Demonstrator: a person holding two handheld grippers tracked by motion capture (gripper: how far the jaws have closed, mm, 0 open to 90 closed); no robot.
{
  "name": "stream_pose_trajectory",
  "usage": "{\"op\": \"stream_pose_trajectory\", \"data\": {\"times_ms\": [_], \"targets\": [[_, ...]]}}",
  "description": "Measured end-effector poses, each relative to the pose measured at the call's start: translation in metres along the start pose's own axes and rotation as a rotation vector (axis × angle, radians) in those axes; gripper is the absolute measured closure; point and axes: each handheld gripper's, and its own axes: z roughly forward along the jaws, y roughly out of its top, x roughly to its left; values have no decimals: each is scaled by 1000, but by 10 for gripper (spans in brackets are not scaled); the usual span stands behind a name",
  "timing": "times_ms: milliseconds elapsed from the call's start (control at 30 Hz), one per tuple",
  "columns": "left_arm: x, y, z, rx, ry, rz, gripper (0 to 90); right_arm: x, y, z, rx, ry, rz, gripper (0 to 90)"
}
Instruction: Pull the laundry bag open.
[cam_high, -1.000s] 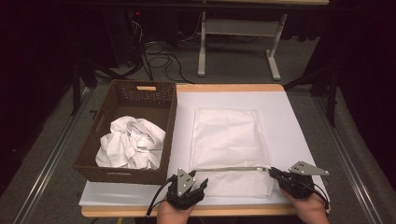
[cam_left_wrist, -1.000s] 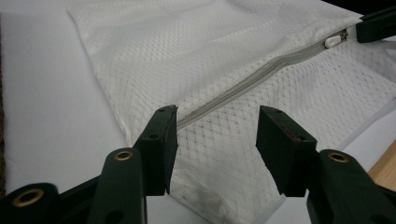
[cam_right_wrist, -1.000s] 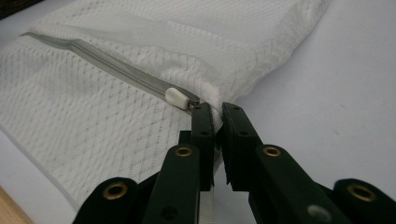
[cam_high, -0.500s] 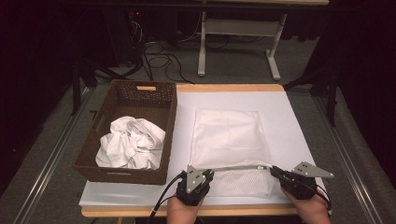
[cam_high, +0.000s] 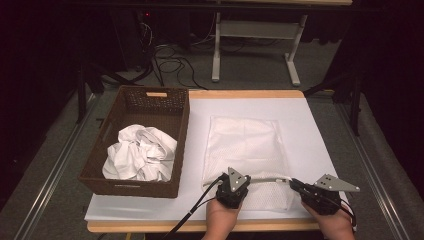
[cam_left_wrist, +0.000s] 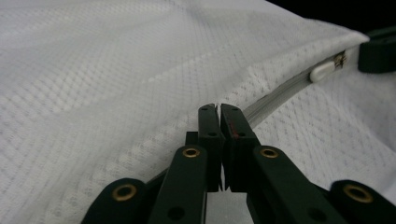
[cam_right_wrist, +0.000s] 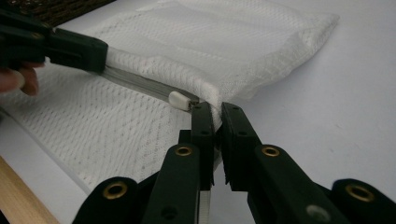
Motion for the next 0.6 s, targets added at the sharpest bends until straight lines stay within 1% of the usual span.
{"op": "stream_pose_trajectory", "data": {"times_ms": [33,67,100,167,200,233,300,333,433,467,567,600], "targets": [[0,-3,2,4,1,14,849,0,0,-1,-5,3,-1,863],[0,-6,5,5,4,18,830,0,1,-1,-7,7,3,863],[1,-7,6,17,-4,10,822,1,1,-2,-8,9,1,863],[3,-7,4,2,-15,-6,813,2,1,-2,-8,13,2,864],[5,-7,4,2,-24,-18,812,2,1,-2,-17,15,-3,863],[5,-8,4,-4,-25,-25,808,2,2,-3,-15,16,-1,864],[5,-8,4,-7,-21,-27,796,2,2,-3,-16,17,-3,864],[3,-8,3,-6,-17,-9,785,2,2,-3,-18,17,-2,864],[3,-9,4,-8,-6,-7,752,3,2,-3,-19,17,-9,863],[2,-9,3,-10,-2,0,747,4,2,-4,-20,18,-8,863],[-1,-10,1,-32,0,26,737,5,2,-5,-17,21,-5,864],[-1,-10,1,-43,1,28,729,6,2,-5,-21,21,-14,864]]}}
